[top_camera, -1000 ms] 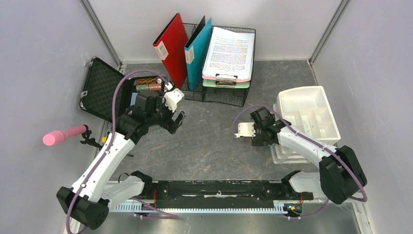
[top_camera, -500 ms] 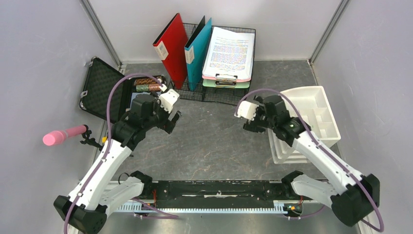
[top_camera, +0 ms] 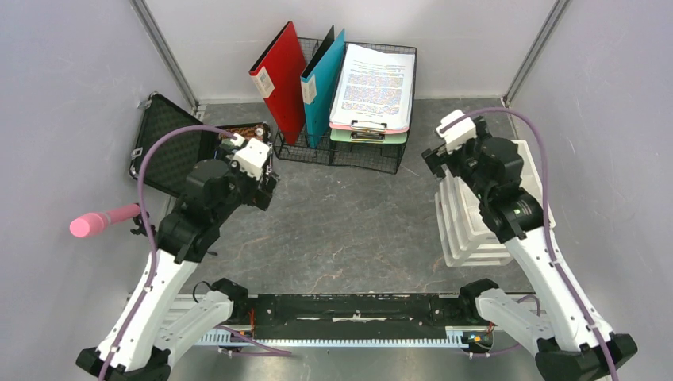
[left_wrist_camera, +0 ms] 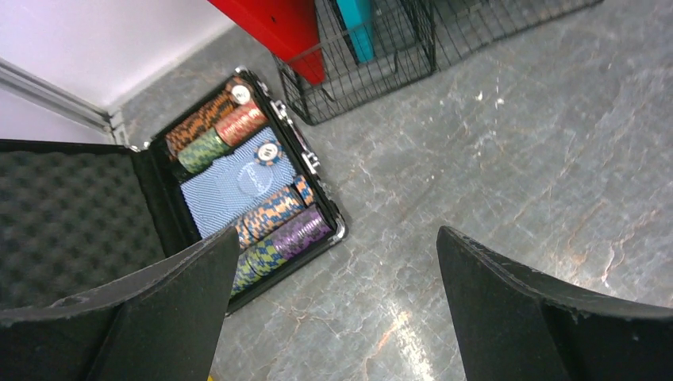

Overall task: Organize the desk
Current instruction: Reset both arms

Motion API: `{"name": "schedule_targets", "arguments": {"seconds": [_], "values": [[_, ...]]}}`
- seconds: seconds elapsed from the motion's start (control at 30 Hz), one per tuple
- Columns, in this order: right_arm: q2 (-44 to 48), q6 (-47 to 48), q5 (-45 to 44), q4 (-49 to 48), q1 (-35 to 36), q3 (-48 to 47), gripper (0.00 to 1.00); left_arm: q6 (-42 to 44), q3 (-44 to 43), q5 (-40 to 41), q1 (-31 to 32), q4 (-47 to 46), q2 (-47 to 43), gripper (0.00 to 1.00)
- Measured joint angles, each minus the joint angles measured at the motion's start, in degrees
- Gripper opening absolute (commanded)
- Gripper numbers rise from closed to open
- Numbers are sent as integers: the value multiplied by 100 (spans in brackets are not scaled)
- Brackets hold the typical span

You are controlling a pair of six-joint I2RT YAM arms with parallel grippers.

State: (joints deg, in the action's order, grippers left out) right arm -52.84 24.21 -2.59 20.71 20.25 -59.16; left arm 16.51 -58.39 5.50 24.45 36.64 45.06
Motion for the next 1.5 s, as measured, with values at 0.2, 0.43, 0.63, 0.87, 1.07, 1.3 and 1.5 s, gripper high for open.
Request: {"name": "schedule_targets", "arguments": {"seconds": [0.2, 0.43, 0.63, 0.87, 1.07, 1.3, 1.5], "values": [[555, -588, -144, -144, -243, -155, 98, -219, -494, 422, 0, 11, -302, 100], [1331, -726, -662, -308, -317, -299, 98, -356, -1010, 774, 0, 107, -450, 100], [1797, -682, -544, -313, -597, -289, 98, -697, -1217, 584, -210, 153, -448, 100], [2216, -656, -221, -417, -876, 199, 98, -1082, -1029, 4, -601, -131, -610, 100], [2208, -636, -216, -592, -931, 398, 98, -1471, -455, -774, -1460, -577, -951, 100], [2210, -638, -225, -791, -951, 678, 98, -1633, -168, -1338, -1773, -807, -1237, 100], [2260, -640, -225, -815, -951, 693, 98, -1668, -103, -1508, -1790, -857, -1381, 100]]}}
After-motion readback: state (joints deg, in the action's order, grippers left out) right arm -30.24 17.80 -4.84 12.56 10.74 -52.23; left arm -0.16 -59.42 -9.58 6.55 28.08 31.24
